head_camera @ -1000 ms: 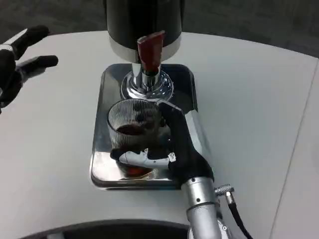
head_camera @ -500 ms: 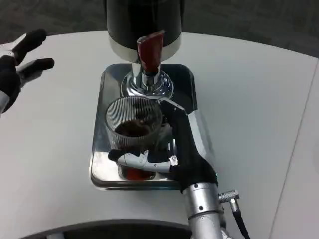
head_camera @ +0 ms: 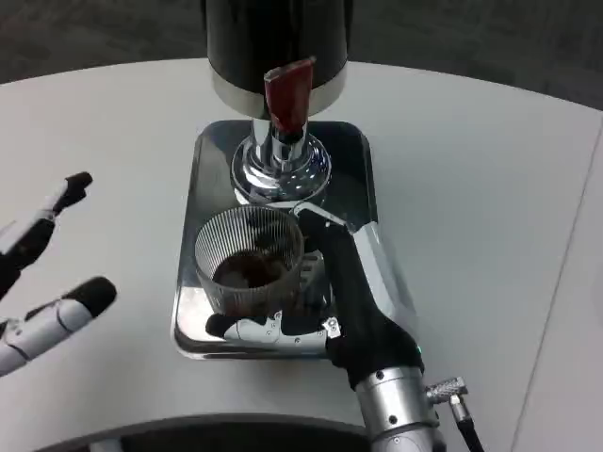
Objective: Grasp the cup under the faucet to collect the drink, then remove the cup.
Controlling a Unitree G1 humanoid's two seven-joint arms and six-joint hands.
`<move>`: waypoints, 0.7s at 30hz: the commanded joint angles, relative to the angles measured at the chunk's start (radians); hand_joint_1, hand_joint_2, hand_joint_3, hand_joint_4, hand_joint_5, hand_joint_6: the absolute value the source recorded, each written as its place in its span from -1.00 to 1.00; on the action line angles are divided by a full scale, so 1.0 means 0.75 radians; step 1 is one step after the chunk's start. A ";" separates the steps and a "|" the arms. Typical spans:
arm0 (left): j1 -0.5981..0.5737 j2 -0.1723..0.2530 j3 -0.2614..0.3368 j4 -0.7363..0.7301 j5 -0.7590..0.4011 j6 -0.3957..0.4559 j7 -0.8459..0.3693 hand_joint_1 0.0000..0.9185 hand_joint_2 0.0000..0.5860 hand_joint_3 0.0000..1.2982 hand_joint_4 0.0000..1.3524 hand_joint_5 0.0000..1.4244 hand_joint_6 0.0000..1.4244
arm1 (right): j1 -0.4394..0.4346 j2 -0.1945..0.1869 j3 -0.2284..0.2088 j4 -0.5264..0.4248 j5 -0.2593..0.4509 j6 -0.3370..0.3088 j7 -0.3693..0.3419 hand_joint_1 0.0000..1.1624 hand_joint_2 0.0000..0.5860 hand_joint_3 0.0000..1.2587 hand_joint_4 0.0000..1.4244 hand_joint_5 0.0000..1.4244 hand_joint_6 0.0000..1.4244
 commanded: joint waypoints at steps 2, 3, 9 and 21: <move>0.058 0.017 -0.035 -0.076 0.212 -0.020 0.096 -1.00 -0.60 -1.00 -1.00 -1.00 -1.00 | 0.059 0.021 0.025 -0.131 -0.042 0.018 0.005 0.87 -0.69 0.20 0.34 0.33 0.69; 0.066 0.010 -0.042 -0.088 0.244 -0.011 0.113 -1.00 -0.63 -1.00 -1.00 -1.00 -1.00 | 0.068 0.018 0.027 -0.148 -0.047 0.024 0.010 0.87 -0.69 0.20 0.34 0.34 0.69; 0.106 -0.015 -0.145 -0.171 0.403 0.101 0.145 -1.00 -0.66 -1.00 -1.00 -1.00 -1.00 | 0.119 0.016 0.026 -0.235 -0.054 0.054 0.030 0.88 -0.68 0.20 0.35 0.35 0.70; 0.178 0.007 -0.228 -0.290 0.598 0.084 0.194 -1.00 -0.79 -1.00 -1.00 -1.00 -1.00 | 0.280 -0.016 0.034 -0.549 -0.044 0.132 0.142 0.89 -0.68 0.20 0.36 0.35 0.72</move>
